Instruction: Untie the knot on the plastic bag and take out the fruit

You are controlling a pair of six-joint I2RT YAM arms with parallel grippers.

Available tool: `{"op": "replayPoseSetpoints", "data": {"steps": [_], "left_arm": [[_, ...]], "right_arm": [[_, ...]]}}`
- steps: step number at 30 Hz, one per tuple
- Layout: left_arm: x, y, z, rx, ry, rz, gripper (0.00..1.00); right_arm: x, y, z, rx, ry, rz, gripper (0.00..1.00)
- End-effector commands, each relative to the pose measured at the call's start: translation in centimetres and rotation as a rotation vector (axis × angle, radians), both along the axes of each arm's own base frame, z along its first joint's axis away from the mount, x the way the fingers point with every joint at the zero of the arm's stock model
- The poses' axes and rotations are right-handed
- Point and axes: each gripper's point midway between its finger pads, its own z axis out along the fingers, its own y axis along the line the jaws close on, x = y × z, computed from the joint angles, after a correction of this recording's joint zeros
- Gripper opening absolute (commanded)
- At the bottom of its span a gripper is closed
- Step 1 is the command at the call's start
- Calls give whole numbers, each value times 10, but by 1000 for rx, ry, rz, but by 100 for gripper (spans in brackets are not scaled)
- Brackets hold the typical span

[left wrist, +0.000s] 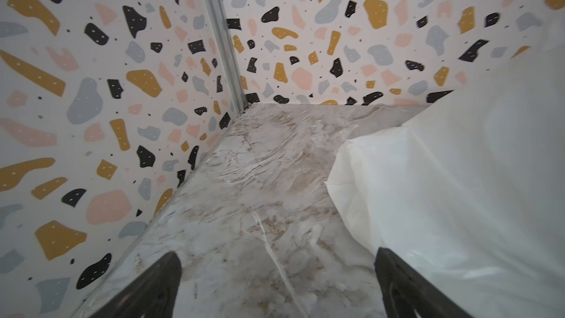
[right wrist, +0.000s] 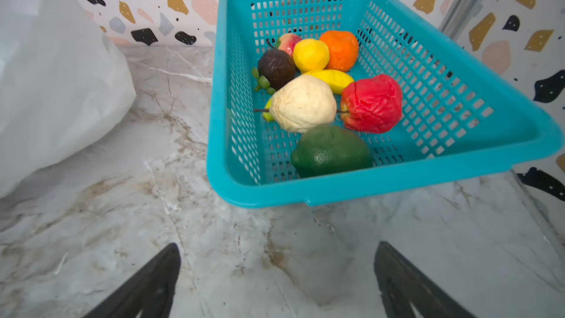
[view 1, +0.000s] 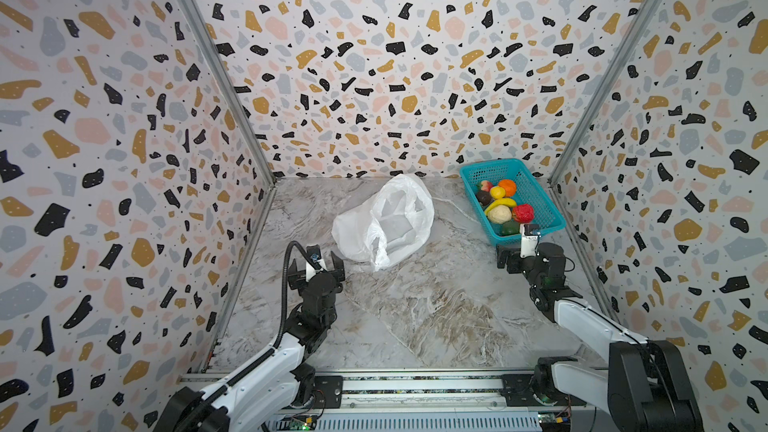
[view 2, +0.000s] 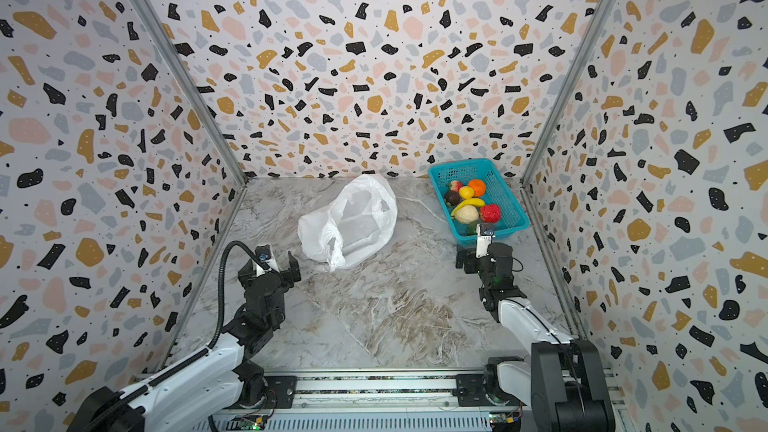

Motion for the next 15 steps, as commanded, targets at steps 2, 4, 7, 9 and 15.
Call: {"op": "replayPoseSetpoints", "data": {"steps": [2,4,7,9,15], "left_arm": [[12,19,17,-34,-133,38,100],[18,23,13,-26,-131,41,100],[24,23,6,-11,-128,36,100],[27,22,4,-4,-138,24,100],[34,21,-8,7,-137,8,100]], "right_arm": [[13,-4,19,-35,-165,3,99],[13,-4,12,-36,-174,3,99],[16,-6,3,-32,-163,-3,99],[19,-8,6,-29,-179,0,99],[20,-6,11,-17,-224,38,99]]}}
